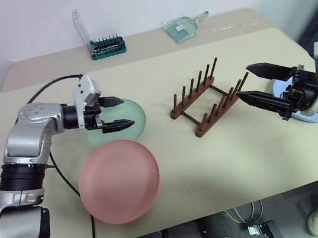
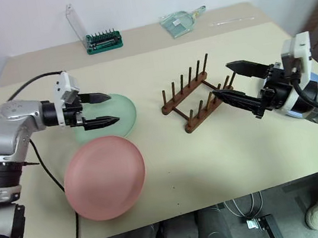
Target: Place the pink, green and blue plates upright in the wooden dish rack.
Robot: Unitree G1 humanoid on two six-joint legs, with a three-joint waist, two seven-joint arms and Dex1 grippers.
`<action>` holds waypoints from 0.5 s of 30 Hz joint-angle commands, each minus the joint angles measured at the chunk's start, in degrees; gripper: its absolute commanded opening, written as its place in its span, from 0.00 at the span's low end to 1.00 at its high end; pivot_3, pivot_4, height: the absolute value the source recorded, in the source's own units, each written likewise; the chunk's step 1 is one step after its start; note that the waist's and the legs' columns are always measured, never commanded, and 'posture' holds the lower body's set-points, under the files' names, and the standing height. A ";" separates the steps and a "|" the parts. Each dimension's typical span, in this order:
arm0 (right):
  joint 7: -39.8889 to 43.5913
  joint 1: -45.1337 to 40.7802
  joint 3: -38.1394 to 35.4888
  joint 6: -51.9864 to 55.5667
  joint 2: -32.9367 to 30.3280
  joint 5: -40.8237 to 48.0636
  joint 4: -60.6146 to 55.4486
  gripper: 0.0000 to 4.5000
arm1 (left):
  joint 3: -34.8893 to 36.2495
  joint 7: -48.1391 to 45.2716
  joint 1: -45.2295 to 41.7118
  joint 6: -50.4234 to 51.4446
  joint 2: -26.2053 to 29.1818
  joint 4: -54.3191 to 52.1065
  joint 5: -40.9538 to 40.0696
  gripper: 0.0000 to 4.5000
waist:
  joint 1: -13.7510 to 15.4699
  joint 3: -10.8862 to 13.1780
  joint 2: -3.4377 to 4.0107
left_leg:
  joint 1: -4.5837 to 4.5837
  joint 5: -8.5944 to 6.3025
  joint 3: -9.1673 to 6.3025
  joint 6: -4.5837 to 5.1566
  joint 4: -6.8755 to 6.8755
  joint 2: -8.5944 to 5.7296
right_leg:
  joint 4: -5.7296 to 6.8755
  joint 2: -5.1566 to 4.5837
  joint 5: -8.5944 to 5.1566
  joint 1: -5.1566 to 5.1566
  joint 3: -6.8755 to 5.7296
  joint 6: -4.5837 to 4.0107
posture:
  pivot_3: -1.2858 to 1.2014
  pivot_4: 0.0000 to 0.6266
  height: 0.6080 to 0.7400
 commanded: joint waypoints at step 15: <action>-1.83 2.22 -0.47 -8.31 6.76 -2.93 -2.35 1.00 | -8.29 -7.58 -21.08 23.68 -3.95 -1.11 -2.88 1.00 | -0.88 0.01 -0.04 | 0.05 -0.09 0.00 0.16 0.07 -0.02 | 0.00 0.01 0.07 0.10 0.01 0.13 | 0.52 0.24 1.00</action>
